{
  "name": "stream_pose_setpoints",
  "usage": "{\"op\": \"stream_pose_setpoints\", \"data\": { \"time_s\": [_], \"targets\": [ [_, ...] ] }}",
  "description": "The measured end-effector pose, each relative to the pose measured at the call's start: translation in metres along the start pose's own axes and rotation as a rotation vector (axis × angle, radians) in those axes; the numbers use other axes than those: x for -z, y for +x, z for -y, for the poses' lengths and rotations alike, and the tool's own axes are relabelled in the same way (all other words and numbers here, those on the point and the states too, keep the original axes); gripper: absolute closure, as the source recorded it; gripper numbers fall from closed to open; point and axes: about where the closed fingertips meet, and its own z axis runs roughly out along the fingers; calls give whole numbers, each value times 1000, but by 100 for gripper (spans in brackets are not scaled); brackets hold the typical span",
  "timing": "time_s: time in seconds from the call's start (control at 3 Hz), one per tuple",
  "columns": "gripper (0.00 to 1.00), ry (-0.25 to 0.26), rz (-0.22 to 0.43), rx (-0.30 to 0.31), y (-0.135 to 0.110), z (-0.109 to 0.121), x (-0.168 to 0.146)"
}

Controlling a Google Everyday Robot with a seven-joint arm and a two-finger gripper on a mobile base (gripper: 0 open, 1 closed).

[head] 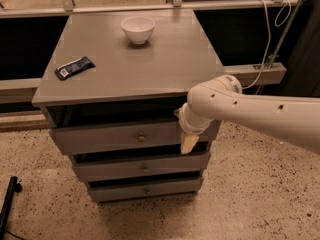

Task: Open top drawer

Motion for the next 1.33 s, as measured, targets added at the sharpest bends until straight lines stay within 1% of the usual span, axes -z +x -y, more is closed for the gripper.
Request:
{"op": "stream_pose_setpoints", "data": {
  "time_s": [0.33,0.67,1.0,1.33],
  "targets": [
    [33,-33,-4,-68,10,1,-8],
    [40,-57,-5,-108,17,-2,-11],
    [38,-70,-4,-128,20,-9,-9],
    [19,-70,6,-128,17,-12,-2]
  ]
}}
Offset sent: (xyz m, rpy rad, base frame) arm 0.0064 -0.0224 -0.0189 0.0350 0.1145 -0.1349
